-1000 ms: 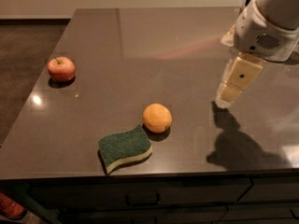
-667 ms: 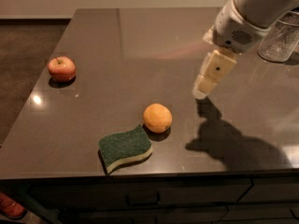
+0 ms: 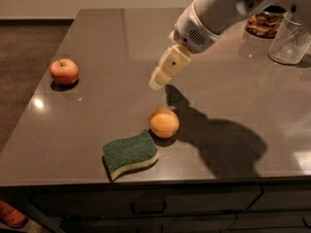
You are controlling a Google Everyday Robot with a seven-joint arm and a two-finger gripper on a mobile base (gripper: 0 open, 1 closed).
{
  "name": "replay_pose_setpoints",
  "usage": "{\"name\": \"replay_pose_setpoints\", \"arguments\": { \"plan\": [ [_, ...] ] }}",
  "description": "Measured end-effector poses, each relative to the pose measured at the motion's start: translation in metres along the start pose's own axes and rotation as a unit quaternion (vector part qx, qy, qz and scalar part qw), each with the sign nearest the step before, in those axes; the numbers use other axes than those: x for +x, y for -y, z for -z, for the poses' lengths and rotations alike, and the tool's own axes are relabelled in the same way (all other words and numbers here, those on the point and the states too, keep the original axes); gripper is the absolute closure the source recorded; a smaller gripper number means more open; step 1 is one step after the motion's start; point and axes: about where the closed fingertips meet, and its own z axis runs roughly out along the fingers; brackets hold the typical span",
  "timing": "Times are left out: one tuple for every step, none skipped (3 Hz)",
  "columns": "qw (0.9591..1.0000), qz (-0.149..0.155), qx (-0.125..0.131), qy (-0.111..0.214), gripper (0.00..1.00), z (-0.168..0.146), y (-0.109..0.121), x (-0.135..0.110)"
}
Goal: Pick apple
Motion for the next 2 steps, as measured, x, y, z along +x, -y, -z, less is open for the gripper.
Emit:
{"name": "replay_pose_setpoints", "arguments": {
  "plan": [
    [1.0000,0.000,0.000,0.000,0.00,0.0000,0.0000,0.0000],
    [0.9998,-0.007,-0.002,0.017,0.00,-0.0035,0.0035,-0.0027]
  ]
}}
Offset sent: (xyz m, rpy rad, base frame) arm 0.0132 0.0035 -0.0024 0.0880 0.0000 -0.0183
